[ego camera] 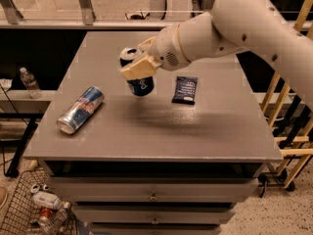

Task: Move pepsi can near redbull can

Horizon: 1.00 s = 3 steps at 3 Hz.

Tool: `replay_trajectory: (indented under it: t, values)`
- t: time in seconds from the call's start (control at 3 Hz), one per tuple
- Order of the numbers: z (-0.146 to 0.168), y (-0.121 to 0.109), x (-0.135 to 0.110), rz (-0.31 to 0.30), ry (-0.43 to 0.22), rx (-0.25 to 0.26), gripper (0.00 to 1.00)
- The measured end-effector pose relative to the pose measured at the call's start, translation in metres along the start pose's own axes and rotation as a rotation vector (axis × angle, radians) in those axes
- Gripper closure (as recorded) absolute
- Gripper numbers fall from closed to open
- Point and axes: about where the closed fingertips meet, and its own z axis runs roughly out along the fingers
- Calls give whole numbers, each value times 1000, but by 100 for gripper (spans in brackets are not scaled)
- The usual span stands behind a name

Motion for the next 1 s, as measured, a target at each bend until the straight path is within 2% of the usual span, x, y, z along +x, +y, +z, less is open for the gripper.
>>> replay_trajectory:
  t: [0.67,1.0]
  values:
    - [39,6,6,49,-87,14,100]
    - [54,10,6,78,-119,-2,100]
